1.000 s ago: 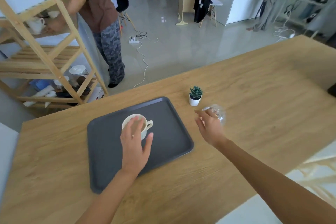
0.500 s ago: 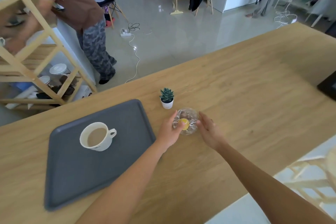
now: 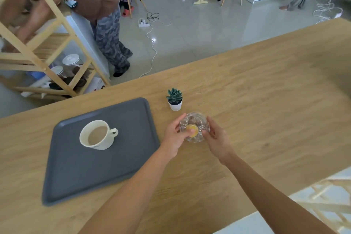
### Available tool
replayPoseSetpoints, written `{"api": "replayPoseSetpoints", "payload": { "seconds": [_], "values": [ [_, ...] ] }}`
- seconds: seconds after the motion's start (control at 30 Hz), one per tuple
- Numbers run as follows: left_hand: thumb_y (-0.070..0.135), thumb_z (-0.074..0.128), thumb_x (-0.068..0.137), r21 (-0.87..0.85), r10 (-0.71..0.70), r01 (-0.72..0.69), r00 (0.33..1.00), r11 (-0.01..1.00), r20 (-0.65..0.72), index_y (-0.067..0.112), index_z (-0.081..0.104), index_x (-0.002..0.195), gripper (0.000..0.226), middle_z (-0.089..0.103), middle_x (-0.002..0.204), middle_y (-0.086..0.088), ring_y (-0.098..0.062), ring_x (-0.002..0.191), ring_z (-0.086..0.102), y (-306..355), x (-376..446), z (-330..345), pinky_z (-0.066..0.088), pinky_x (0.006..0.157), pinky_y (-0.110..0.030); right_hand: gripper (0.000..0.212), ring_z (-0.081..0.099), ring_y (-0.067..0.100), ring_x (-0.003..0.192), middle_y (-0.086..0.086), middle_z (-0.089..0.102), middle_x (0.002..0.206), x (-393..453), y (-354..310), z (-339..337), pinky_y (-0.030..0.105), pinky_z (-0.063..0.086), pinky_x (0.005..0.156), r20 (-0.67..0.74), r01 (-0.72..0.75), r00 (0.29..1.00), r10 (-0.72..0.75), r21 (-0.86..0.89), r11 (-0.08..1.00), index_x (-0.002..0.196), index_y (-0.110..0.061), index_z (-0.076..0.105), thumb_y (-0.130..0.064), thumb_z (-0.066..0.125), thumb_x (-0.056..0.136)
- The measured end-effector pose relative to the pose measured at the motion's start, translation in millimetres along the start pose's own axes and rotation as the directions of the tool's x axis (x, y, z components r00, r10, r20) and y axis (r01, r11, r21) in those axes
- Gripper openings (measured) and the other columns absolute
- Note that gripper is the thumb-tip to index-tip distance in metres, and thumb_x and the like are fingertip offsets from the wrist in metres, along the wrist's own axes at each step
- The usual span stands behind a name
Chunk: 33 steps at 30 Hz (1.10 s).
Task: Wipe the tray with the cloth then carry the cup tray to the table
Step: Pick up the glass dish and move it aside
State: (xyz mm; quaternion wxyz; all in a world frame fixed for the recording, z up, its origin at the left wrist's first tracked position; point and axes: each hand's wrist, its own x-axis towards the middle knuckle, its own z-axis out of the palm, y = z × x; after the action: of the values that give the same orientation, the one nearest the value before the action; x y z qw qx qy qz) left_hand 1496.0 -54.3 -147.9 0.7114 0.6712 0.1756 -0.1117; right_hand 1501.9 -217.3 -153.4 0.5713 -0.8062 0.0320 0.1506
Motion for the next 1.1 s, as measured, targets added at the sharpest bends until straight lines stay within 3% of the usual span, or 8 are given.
{"api": "replayPoseSetpoints", "payload": {
  "seconds": [0.17, 0.57, 0.67, 0.73, 0.8, 0.93, 1.03, 1.1],
  "values": [
    [0.034, 0.088, 0.055, -0.045, -0.02, 0.021, 0.999, 0.999, 0.031, 0.058, 0.057, 0.115, 0.071, 0.051, 0.143, 0.007, -0.018, 0.134, 0.045, 1, -1, -4, 0.038, 0.111, -0.047, 0.057, 0.059, 0.011, 0.116, -0.01, 0.057, 0.132, -3, -8, 2, 0.042, 0.047, 0.103, -0.008, -0.02, 1.0, 0.021, 0.081, 0.997, 0.145, -0.024, 0.035, -0.027, 0.058, 0.092],
    [0.019, 0.084, 0.071, -0.085, 0.126, -0.131, 0.99, 0.988, -0.057, 0.031, 0.052, 0.134, 0.072, 0.048, 0.145, 0.003, -0.015, 0.134, 0.043, 81, -35, -77, 0.037, 0.111, -0.044, 0.055, 0.053, 0.008, 0.111, -0.002, 0.05, 0.141, -23, -126, 39, 0.028, 0.043, 0.097, 0.015, 0.169, 0.985, -0.169, -0.005, 0.986, 0.144, -0.024, 0.038, -0.029, 0.058, 0.093],
    [0.013, 0.082, 0.073, -0.125, 0.161, -0.172, 0.983, 0.977, -0.091, 0.026, 0.05, 0.137, 0.072, 0.057, 0.137, 0.001, -0.014, 0.124, 0.054, 106, -53, -121, 0.045, 0.104, -0.034, 0.048, 0.057, -0.002, 0.093, -0.011, 0.061, 0.117, -27, -169, 74, 0.015, 0.046, 0.085, 0.064, 0.26, 0.964, -0.259, -0.019, 0.965, 0.14, -0.024, 0.043, -0.024, 0.056, 0.094],
    [0.008, 0.078, 0.076, -0.15, 0.174, -0.193, 0.976, 0.97, -0.132, 0.024, 0.048, 0.139, 0.071, 0.063, 0.13, 0.002, -0.012, 0.116, 0.061, 119, -67, -155, 0.05, 0.086, -0.021, 0.04, 0.059, -0.018, 0.078, -0.025, 0.058, 0.093, -27, -192, 103, 0.006, 0.048, 0.076, 0.105, 0.309, 0.946, -0.307, -0.007, 0.951, 0.133, -0.027, 0.048, -0.017, 0.055, 0.094],
    [0.006, 0.076, 0.078, -0.167, 0.179, -0.209, 0.968, 0.964, -0.179, 0.023, 0.047, 0.139, 0.07, 0.064, 0.127, 0.003, -0.011, 0.11, 0.064, 128, -82, -193, 0.048, 0.074, -0.016, 0.039, 0.058, -0.024, 0.078, -0.027, 0.058, 0.092, -24, -211, 139, 0.011, 0.051, 0.077, 0.151, 0.338, 0.93, -0.335, 0.005, 0.941, 0.132, -0.021, 0.052, -0.016, 0.056, 0.094],
    [0.002, 0.074, 0.078, -0.197, 0.158, -0.225, 0.939, 0.954, -0.307, 0.019, 0.049, 0.138, 0.067, 0.065, 0.124, 0.0, -0.005, 0.092, 0.065, 127, -106, -279, 0.052, 0.06, -0.011, 0.051, 0.054, 0.013, 0.122, -0.006, 0.06, 0.127, -23, -240, 226, 0.032, 0.044, 0.102, 0.311, 0.323, 0.897, -0.315, 0.028, 0.946, 0.143, -0.018, 0.04, -0.025, 0.056, 0.094],
    [0.005, 0.077, 0.076, -0.2, 0.11, -0.203, 0.911, 0.959, -0.398, 0.02, 0.048, 0.139, 0.071, 0.066, 0.124, -0.005, -0.013, 0.101, 0.067, 114, -122, -345, 0.056, 0.079, -0.023, 0.056, 0.047, 0.02, 0.131, 0.003, 0.047, 0.145, -20, -250, 298, 0.043, 0.039, 0.11, 0.415, 0.312, 0.86, -0.298, 0.035, 0.949, 0.144, -0.021, 0.037, -0.031, 0.057, 0.093],
    [0.001, 0.075, 0.077, -0.231, 0.062, -0.178, 0.897, 0.957, -0.437, 0.018, 0.049, 0.137, 0.068, 0.069, 0.108, -0.001, -0.008, 0.087, 0.07, 103, -130, -386, 0.057, 0.071, -0.021, 0.054, 0.05, 0.02, 0.128, 0.002, 0.052, 0.141, -17, -252, 346, 0.045, 0.041, 0.109, 0.478, 0.313, 0.831, -0.283, 0.018, 0.95, 0.141, -0.025, 0.042, -0.035, 0.059, 0.09]
  ]
}}
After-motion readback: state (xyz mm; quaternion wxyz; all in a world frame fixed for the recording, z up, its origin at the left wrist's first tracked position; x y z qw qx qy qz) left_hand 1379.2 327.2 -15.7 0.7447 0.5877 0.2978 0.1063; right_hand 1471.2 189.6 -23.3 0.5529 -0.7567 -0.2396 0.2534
